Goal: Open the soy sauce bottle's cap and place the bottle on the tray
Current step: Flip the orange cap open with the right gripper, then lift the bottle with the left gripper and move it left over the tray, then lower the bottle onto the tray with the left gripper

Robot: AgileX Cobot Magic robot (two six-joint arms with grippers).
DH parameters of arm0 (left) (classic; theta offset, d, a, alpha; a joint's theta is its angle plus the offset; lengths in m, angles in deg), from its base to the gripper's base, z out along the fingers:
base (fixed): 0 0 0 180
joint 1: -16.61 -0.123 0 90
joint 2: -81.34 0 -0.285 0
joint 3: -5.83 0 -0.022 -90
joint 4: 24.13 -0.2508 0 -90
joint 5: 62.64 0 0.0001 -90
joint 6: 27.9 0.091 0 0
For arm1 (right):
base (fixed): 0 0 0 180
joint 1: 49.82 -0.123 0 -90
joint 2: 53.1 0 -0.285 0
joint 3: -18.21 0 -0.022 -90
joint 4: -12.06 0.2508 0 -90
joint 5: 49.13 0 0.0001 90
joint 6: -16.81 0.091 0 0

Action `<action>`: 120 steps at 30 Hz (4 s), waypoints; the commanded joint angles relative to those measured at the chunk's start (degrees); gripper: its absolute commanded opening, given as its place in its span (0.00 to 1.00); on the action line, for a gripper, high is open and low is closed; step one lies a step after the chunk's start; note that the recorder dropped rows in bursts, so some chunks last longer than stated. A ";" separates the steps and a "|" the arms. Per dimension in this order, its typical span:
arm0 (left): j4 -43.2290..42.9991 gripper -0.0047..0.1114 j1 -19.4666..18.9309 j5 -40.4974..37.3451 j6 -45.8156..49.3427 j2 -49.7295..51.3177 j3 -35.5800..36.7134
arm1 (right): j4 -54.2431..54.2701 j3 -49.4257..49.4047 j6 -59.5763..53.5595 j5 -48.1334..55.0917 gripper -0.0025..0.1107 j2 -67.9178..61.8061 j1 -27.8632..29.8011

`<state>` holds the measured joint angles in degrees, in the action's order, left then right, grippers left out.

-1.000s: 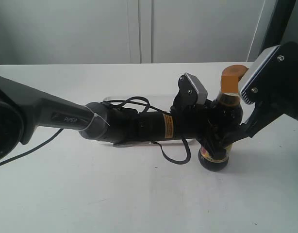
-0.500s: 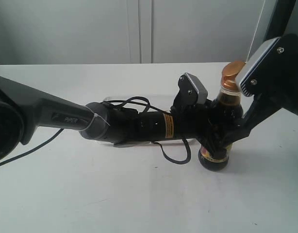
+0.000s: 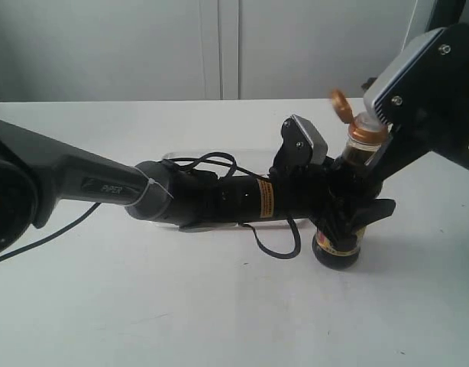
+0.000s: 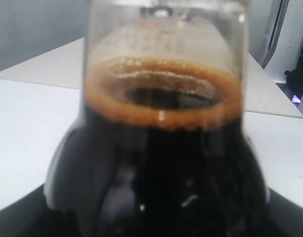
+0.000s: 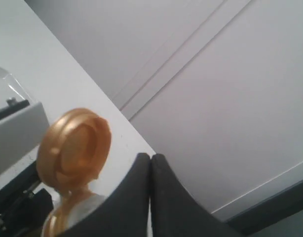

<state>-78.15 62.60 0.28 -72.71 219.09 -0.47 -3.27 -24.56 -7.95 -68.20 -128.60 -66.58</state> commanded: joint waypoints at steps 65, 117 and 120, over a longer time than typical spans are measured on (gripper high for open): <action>-0.84 0.04 -4.23 -1.84 -3.23 -12.41 0.86 | 18.78 6.08 20.54 20.74 0.02 -2.99 20.17; 10.94 0.04 -22.50 7.04 7.42 -4.03 4.22 | 18.25 6.08 17.27 20.81 0.02 -2.99 15.47; 10.94 0.04 -22.50 7.04 7.42 -3.21 4.22 | 18.36 6.08 17.27 20.81 0.02 -2.99 15.47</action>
<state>-69.44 40.01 2.15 -65.79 216.62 4.30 14.99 -18.23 9.78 -46.81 -131.71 -50.98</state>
